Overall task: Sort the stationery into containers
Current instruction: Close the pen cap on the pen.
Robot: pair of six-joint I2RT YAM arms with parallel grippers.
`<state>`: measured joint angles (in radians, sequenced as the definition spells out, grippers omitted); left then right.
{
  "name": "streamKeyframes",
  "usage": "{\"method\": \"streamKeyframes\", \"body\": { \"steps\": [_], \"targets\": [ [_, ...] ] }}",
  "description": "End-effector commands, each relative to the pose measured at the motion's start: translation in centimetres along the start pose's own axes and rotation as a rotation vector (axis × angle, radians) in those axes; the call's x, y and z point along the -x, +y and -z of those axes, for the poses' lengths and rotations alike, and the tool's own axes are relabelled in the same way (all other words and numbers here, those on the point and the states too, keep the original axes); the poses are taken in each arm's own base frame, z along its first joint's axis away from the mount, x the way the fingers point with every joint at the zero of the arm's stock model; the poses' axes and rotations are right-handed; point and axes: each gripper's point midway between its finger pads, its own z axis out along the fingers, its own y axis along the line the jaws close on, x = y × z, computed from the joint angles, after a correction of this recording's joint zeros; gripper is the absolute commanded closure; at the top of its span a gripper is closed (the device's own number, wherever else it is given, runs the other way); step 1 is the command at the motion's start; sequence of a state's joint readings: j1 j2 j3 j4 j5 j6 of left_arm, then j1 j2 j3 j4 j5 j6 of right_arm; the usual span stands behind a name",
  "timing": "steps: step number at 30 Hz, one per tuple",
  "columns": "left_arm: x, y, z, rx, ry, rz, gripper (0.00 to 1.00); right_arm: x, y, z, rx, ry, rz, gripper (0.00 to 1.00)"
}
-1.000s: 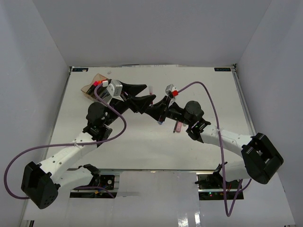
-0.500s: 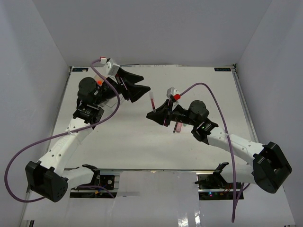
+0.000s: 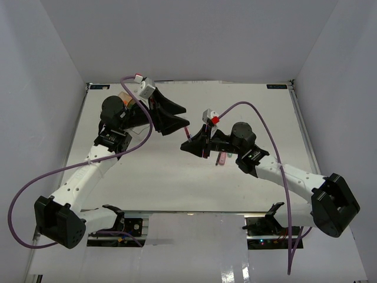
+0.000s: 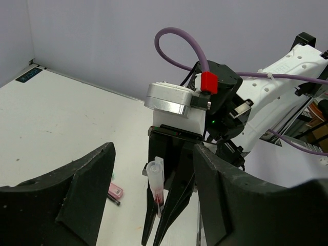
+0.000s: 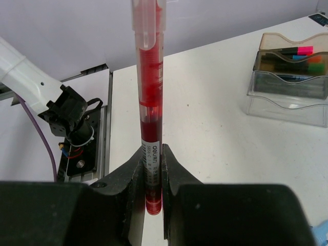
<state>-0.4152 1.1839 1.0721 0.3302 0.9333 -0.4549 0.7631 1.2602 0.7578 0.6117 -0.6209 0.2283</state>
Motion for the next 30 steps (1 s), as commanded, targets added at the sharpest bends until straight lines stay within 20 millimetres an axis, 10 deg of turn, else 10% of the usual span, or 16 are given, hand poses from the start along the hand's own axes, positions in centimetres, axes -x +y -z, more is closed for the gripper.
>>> {"method": "streamKeyframes", "body": {
  "steps": [1, 30],
  "targets": [
    [-0.1, -0.6, 0.1, -0.03, 0.002, -0.009, 0.29, 2.3, 0.4, -0.6, 0.037, -0.046, 0.041, 0.92],
    [-1.0, 0.5, -0.3, -0.012, -0.031, 0.07, 0.58, 1.8, 0.1, -1.9, 0.063, -0.039, 0.024, 0.92]
  ]
}}
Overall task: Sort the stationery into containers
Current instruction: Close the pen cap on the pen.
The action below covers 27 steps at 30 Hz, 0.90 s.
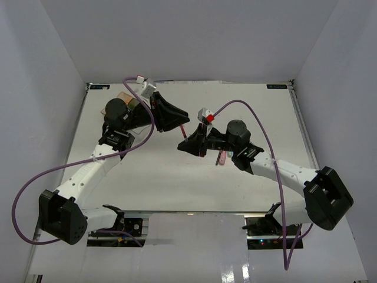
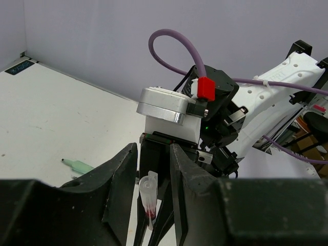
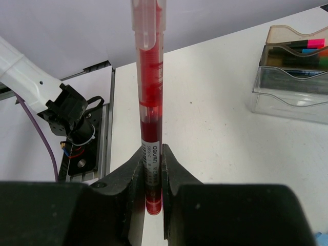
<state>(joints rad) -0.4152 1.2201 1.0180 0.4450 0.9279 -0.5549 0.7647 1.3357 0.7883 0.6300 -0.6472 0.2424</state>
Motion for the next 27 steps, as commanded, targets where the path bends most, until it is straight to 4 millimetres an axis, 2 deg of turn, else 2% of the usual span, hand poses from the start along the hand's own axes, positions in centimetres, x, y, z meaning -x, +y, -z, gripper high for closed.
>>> {"method": "streamKeyframes", "body": {
  "steps": [1, 5, 9, 20, 24, 27],
  "targets": [
    [0.2, -0.4, 0.1, -0.01, -0.014, -0.009, 0.58, 2.8, 0.7, -0.8, 0.04, -0.063, 0.055, 0.92],
    [0.2, -0.4, 0.1, -0.01, -0.014, -0.006, 0.6, 3.0, 0.8, -1.0, 0.043, -0.067, 0.059, 0.92],
    [0.1, -0.3, 0.1, -0.012, -0.012, -0.003, 0.67, 3.1, 0.7, -1.1, 0.042, -0.07, 0.056, 0.92],
    [-0.4, -0.3, 0.2, -0.012, -0.009, -0.003, 1.0, 3.2, 1.0, -1.5, 0.056, -0.073, 0.052, 0.92],
    [-1.1, -0.8, 0.2, -0.021, 0.009, -0.013, 1.0, 3.8, 1.3, -1.5, 0.07, -0.089, 0.054, 0.92],
    [-2.4, -0.6, 0.4, -0.007, 0.049, -0.007, 1.0, 4.7, 1.7, -1.5, 0.08, -0.101, 0.063, 0.92]
  ]
}}
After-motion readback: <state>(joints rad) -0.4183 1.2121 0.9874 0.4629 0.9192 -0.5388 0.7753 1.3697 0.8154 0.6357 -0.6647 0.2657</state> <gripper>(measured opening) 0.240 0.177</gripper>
